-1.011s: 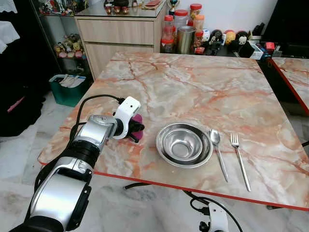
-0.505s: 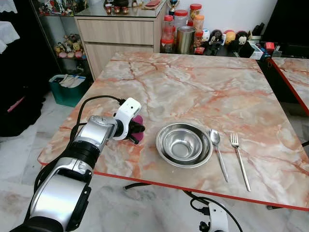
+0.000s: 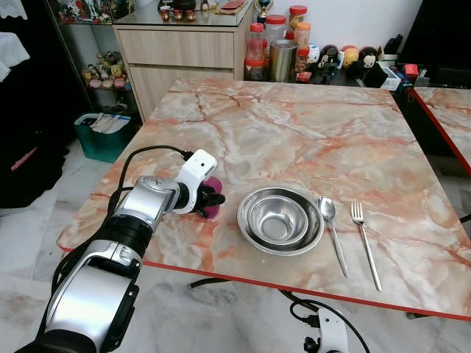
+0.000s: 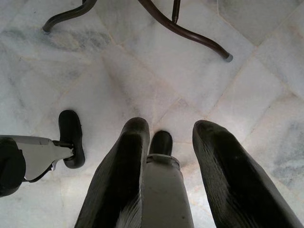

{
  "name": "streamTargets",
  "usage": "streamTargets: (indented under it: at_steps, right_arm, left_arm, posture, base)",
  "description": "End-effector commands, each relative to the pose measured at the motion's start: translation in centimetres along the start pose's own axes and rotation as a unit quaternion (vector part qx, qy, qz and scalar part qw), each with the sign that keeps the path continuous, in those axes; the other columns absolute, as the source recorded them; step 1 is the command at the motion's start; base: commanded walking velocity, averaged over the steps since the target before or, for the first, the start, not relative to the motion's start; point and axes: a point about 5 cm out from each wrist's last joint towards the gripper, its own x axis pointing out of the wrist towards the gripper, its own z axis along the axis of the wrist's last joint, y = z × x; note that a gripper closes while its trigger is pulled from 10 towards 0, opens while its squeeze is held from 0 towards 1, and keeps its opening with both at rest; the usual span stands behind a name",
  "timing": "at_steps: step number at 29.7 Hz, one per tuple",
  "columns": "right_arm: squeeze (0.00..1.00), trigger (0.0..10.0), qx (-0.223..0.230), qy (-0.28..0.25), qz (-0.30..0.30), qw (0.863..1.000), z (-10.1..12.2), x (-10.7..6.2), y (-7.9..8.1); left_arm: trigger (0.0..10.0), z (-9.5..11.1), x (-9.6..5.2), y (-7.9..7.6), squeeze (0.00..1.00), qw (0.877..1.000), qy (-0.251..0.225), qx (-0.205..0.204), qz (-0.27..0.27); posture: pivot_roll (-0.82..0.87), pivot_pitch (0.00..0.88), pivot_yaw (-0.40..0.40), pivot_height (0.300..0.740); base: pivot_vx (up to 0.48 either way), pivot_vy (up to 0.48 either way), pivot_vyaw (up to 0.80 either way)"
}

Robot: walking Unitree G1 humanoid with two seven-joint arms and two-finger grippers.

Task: Setting the table

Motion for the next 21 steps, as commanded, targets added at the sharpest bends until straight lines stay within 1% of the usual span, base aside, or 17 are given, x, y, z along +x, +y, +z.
streamTargets:
  at_steps: [1,5,7,15,16,17,18,19,21]
  right_arm:
    - [0.0,10.0,0.003,-0.003,-0.001,1.0,0.1,0.0,0.0]
    - [0.0,10.0,0.002,-0.003,-0.001,1.0,0.1,0.0,0.0]
    - [0.0,10.0,0.001,-0.003,0.0,1.0,0.1,0.0,0.0]
    - [0.0,10.0,0.001,-0.003,0.001,1.0,0.2,0.0,0.0]
    - [0.0,10.0,0.0,-0.003,0.001,1.0,0.2,0.0,0.0]
    - [0.0,10.0,0.001,-0.003,0.001,1.0,0.2,0.0,0.0]
    - [0.0,10.0,0.0,-0.004,0.001,1.0,0.2,0.0,0.0]
    - [0.0,10.0,0.0,-0.004,0.001,1.0,0.1,0.0,0.0]
    - [0.0,10.0,0.001,-0.004,0.001,1.0,0.1,0.0,0.0]
  left_arm:
    - [10.0,0.0,-0.3,0.3,0.98,1.0,0.002,0.011,0.007]
    - [10.0,0.2,-0.4,0.3,0.98,1.0,-0.002,0.012,0.008]
    - [10.0,0.8,-0.6,0.5,0.98,1.0,-0.015,0.017,0.013]
    - [10.0,2.1,-1.0,0.6,0.99,0.999,-0.036,0.027,0.02]
    - [10.0,2.4,-1.2,0.6,0.96,0.998,-0.042,0.029,0.022]
    - [10.0,2.7,-1.3,0.7,0.96,0.998,-0.048,0.031,0.025]
    - [10.0,3.5,-1.8,1.0,0.27,0.996,-0.075,0.026,0.035]
    - [10.0,4.0,-2.1,1.3,0.0,0.994,-0.088,0.028,0.05]
    - [10.0,4.7,-2.7,1.8,0.0,0.991,-0.105,0.032,0.076]
  posture:
    - [0.08,0.0,0.021,0.74]
    - [0.08,0.0,0.02,0.74]
    - [0.08,0.0,0.019,0.74]
    - [0.08,0.0,0.017,0.74]
    - [0.08,0.0,0.017,0.74]
    - [0.08,0.0,0.017,0.74]
    - [0.08,0.0,0.018,0.74]
    - [0.08,0.0,0.018,0.74]
    - [0.08,0.0,0.017,0.74]
  base:
    - [0.0,0.0,0.0]
    - [0.0,0.0,0.0]
    - [0.0,0.0,0.0]
    - [0.0,0.0,0.0]
    - [0.0,0.0,0.0]
    - [0.0,0.0,0.0]
    - [0.0,0.0,0.0]
    - [0.0,0.0,0.0]
    - [0.0,0.0,0.0]
